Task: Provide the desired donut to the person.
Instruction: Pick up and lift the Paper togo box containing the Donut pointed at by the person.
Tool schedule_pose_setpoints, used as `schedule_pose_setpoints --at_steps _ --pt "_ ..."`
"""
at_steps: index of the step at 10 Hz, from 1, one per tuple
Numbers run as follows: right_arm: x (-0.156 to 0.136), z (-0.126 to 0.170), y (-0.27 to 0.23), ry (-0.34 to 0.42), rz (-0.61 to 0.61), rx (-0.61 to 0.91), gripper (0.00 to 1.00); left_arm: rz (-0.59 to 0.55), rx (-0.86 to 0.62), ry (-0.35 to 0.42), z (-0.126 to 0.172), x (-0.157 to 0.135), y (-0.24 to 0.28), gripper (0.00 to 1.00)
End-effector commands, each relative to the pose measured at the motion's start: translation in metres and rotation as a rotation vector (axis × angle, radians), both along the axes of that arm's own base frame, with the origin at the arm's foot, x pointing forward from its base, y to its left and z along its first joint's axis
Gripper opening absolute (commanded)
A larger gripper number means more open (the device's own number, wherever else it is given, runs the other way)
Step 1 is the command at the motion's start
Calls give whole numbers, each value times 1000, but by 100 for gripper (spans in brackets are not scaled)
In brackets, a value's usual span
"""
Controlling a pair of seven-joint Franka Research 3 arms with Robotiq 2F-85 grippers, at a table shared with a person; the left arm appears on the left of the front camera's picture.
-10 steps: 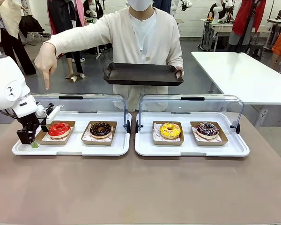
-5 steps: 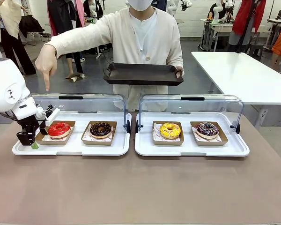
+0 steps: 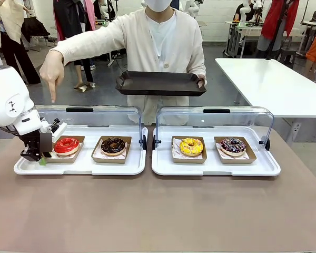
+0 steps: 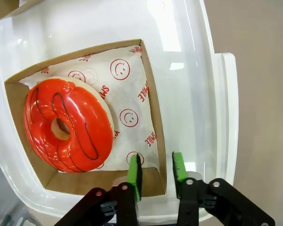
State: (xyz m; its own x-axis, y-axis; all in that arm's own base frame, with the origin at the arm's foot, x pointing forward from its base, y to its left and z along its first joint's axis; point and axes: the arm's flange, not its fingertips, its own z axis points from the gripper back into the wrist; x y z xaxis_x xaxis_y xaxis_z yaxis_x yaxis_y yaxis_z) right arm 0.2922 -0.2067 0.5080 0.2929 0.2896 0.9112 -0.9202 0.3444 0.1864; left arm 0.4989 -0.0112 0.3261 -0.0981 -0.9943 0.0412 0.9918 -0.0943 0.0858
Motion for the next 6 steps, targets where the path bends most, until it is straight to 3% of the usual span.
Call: schedule_pose_setpoints --at_steps 1,6 --pt "2 0 0 -21 5 19 100 13 18 -7 -2 0 0 3" --pt "2 0 0 -21 5 19 100 1 16 -13 4 -4 1 0"
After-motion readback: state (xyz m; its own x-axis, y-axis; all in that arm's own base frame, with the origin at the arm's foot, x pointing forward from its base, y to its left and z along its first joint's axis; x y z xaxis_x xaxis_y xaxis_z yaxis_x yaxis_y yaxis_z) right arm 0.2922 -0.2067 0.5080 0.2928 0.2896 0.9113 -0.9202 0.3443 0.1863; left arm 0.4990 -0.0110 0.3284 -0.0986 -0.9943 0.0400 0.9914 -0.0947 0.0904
